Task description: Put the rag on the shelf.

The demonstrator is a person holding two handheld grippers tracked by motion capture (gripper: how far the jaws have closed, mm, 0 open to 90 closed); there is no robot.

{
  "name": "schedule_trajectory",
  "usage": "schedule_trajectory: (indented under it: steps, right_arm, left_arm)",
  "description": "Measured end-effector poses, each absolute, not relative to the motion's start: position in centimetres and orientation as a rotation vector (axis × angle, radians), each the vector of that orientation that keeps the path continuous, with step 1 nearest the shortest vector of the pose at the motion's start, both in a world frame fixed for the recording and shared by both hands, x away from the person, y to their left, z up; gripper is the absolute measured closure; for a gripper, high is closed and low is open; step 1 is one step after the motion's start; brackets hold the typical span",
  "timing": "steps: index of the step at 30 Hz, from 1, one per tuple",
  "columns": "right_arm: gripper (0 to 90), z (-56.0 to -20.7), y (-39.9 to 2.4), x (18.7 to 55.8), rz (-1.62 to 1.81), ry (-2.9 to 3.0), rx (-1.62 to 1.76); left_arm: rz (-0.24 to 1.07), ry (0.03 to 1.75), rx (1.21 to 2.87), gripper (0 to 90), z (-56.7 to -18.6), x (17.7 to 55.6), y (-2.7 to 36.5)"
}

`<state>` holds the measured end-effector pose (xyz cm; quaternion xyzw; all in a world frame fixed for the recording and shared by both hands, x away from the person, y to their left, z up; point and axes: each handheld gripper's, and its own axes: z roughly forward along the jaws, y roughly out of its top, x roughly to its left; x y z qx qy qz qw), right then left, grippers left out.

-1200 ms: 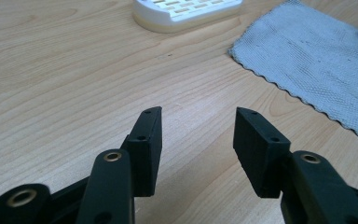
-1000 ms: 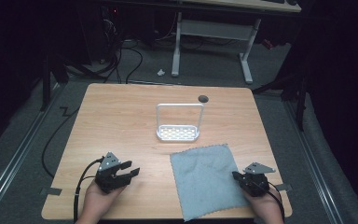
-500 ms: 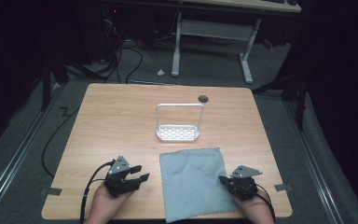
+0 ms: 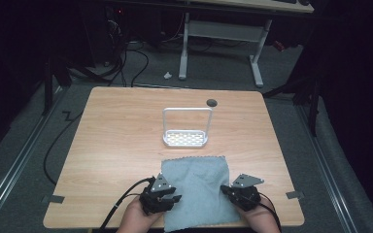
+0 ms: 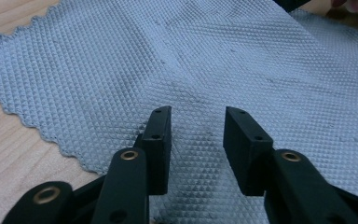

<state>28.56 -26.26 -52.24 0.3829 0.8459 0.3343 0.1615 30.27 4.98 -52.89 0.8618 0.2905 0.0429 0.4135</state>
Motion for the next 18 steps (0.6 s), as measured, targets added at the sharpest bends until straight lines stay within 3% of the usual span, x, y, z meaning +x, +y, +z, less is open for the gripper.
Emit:
schedule_trajectory:
  steps: [12, 16, 18]
  right_arm:
    - [90.0, -52.1, -24.8, 27.3, 0.978, 2.518, 1.005]
    - [88.4, -51.7, -24.6, 27.3, 0.991, 2.498, 0.991]
    - [85.9, -51.5, -24.9, 27.6, 1.029, 2.447, 1.026]
  left_arm:
    - [0.108, 0.758, 2.197, 62.7, -52.6, 30.5, 8.7]
    - [0.069, 0.757, 2.187, 56.8, -52.6, 30.7, 9.0]
    - [0.136, 0.801, 2.142, 57.5, -52.5, 31.1, 9.6]
